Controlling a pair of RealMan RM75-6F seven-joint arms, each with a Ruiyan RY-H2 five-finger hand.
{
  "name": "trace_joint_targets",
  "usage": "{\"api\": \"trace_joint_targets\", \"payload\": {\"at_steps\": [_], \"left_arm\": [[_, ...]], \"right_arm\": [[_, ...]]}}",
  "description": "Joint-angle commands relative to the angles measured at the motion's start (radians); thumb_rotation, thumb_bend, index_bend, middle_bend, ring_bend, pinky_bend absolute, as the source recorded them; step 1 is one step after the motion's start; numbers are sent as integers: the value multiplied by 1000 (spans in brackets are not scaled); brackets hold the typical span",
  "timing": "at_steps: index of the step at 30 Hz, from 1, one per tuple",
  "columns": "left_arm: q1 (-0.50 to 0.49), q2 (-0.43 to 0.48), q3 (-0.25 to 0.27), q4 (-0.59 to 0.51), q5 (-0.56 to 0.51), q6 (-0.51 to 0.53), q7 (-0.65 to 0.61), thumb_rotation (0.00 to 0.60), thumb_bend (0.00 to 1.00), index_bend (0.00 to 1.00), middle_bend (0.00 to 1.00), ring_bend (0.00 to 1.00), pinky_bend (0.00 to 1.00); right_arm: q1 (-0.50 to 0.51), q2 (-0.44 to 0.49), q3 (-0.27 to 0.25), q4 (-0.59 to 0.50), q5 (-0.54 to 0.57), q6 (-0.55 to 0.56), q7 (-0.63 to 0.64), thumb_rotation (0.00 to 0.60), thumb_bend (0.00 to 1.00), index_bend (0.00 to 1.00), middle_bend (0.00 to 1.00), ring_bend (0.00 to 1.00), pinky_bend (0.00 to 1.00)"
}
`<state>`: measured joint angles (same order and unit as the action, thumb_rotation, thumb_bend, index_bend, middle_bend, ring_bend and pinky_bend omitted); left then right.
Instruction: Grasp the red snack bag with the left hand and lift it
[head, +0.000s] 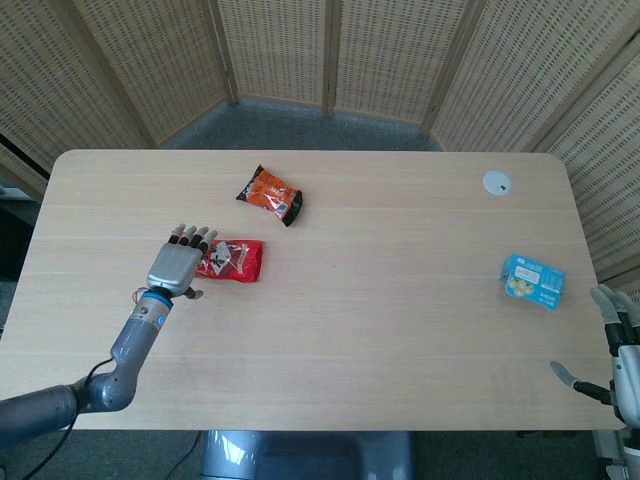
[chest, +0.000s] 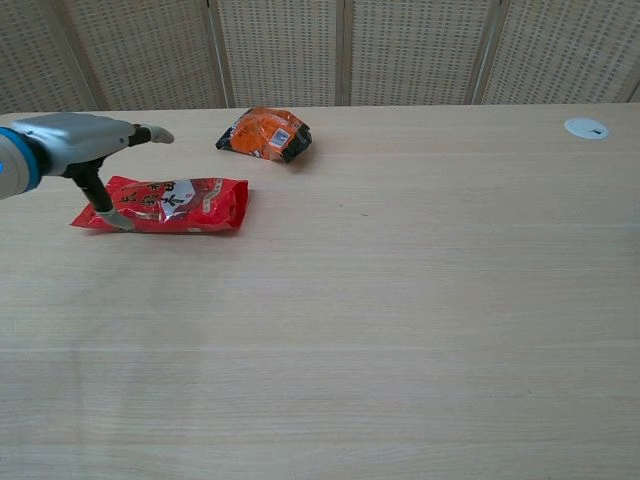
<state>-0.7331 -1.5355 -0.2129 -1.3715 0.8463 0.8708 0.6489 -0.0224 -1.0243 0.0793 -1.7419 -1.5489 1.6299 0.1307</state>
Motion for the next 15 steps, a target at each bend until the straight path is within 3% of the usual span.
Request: {"api": "trace_joint_targets", "payload": {"at_steps": [1, 10, 15], "left_arm": [[-62, -67, -23, 65, -85, -11, 50, 600, 0, 0, 0, 0, 0], [-125, -168, -13, 222, -238, -42, 96, 600, 0, 0, 0, 0, 0], [-148, -211, -8, 296, -265, -64, 96, 600, 0, 0, 0, 0, 0]], "right_arm": [[3, -1, -2, 1, 1, -8, 7, 600, 0, 0, 0, 0, 0], [1, 8, -2, -9, -2, -6, 20, 600, 0, 0, 0, 0, 0], [1, 10, -4, -12, -3, -10, 26, 600, 0, 0, 0, 0, 0]]}}
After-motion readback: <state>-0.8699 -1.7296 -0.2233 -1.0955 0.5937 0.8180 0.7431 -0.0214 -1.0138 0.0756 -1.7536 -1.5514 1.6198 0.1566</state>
